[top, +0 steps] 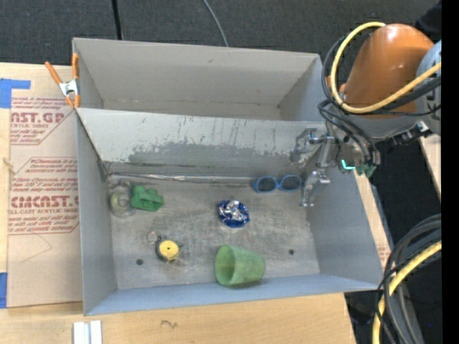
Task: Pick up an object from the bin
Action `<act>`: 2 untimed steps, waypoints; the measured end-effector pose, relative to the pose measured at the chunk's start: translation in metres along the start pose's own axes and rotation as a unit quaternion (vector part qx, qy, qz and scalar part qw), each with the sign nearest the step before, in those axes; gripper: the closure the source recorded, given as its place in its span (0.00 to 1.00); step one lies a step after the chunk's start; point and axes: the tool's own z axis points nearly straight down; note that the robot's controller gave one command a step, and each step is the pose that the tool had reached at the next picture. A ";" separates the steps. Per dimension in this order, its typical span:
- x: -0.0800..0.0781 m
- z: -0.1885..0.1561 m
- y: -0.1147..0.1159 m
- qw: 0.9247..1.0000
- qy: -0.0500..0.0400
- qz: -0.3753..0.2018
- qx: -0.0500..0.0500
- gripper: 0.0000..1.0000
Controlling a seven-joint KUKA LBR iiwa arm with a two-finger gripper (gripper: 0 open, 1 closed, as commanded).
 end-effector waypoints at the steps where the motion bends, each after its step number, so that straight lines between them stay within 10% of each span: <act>1: -0.011 0.131 0.049 0.991 -0.001 -0.137 -0.001 0.00; 2: -0.006 0.153 0.107 0.991 -0.005 -0.131 0.001 0.00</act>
Offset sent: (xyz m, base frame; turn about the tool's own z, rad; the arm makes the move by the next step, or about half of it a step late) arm 0.0117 0.0470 -0.1274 -0.2722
